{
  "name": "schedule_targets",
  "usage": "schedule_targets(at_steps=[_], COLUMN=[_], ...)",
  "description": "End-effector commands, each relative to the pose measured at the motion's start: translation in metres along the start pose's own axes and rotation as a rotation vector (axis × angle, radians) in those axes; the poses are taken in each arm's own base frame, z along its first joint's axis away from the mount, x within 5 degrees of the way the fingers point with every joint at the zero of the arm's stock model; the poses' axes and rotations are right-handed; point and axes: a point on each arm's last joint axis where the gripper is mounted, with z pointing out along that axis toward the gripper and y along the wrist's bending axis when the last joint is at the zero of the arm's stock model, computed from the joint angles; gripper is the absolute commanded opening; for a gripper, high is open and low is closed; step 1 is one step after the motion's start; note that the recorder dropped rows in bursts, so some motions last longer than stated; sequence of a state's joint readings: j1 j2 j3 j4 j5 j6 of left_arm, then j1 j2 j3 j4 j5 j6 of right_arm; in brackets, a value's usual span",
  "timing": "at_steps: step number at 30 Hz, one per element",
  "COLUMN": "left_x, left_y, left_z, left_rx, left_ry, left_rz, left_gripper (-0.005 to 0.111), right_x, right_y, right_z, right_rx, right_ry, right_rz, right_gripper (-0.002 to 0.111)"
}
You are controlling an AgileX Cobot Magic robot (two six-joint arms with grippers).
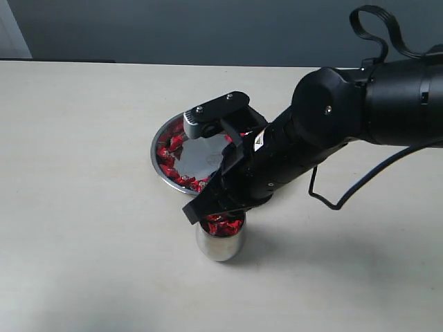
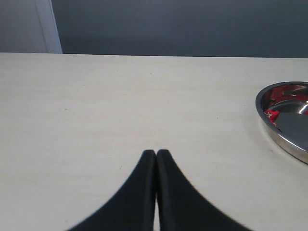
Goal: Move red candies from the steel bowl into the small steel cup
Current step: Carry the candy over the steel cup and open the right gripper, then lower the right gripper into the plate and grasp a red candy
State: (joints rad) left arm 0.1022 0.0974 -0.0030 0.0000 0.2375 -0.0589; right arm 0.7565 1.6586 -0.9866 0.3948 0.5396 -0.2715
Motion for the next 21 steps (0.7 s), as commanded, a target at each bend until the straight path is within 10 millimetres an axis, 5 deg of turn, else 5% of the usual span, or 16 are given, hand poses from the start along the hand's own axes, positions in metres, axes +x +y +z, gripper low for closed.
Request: schedule_targets(at_steps=[1, 11, 21], left_x=[0.0004, 0.0004, 0.0004], left_y=[-0.0003, -0.0003, -0.0003], left_z=[-0.0002, -0.0002, -0.0002], left_rx=[0.005, 0.005, 0.005], left_ry=[-0.006, -0.006, -0.006], left_rz=[-0.001, -0.001, -0.001], left_gripper=[0.000, 0.000, 0.000], right_x=[0.0061, 0.0070, 0.0009], right_y=[0.0013, 0.0012, 0.0006], right_z=[0.0042, 0.0054, 0.0030], right_rx=[-0.017, -0.018, -0.005], right_ry=[0.059, 0.070, 0.044], right_rz=[0.004, 0.005, -0.024], right_gripper=[-0.001, 0.030, 0.049])
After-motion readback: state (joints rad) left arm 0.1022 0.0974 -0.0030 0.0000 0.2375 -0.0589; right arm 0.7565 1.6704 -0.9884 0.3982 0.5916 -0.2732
